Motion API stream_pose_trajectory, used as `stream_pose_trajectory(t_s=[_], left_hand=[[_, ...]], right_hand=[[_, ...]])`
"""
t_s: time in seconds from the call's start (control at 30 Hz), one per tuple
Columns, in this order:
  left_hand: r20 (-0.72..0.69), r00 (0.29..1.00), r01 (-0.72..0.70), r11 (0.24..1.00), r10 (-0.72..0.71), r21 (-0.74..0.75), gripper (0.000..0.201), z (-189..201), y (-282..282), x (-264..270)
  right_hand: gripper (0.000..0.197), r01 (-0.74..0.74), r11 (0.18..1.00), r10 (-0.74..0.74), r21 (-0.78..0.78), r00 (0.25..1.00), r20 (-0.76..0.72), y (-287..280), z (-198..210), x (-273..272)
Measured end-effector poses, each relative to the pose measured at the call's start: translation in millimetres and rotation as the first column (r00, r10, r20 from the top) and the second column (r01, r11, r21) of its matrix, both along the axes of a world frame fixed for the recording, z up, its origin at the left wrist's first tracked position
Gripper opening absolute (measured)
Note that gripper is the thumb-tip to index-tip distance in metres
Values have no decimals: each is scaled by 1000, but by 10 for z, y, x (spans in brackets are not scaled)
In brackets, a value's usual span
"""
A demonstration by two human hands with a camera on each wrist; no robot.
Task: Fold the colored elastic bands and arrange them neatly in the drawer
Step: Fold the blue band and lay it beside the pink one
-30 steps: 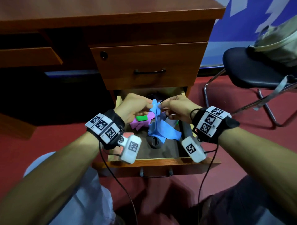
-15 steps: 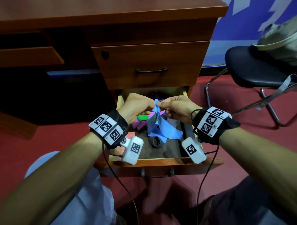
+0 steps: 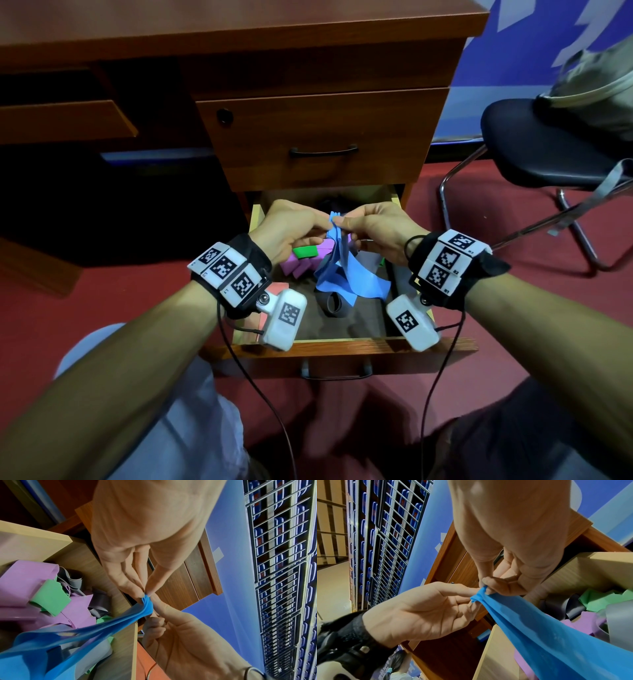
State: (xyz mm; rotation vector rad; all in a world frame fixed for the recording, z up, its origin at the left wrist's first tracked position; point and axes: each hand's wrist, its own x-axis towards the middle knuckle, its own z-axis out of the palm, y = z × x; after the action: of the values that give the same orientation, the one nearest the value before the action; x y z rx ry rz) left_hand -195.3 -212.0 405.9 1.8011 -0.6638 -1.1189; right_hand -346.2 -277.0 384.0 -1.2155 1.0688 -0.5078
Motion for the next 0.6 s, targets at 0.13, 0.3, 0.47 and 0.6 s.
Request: stream_pose_trajectory(t_s=[0.13, 0.3, 0.47, 0.6], left_hand=[[-8, 1000, 24, 1000, -24, 12, 16, -29, 3, -4], [-56, 997, 62, 998, -61, 1, 18, -28, 10, 19], [-182, 976, 117, 993, -119, -24, 26, 71, 23, 0], [-322, 933, 157, 987, -159, -32, 33, 113, 43, 64]], right_hand=[[12, -4, 1000, 4, 6, 1000, 0, 4, -18, 1], [14, -34, 998, 32, 43, 999, 42, -6, -23, -4], [34, -49, 998, 47, -50, 998, -29, 12, -33, 10], [22, -64, 993, 62, -95, 998, -28, 10, 20, 22]])
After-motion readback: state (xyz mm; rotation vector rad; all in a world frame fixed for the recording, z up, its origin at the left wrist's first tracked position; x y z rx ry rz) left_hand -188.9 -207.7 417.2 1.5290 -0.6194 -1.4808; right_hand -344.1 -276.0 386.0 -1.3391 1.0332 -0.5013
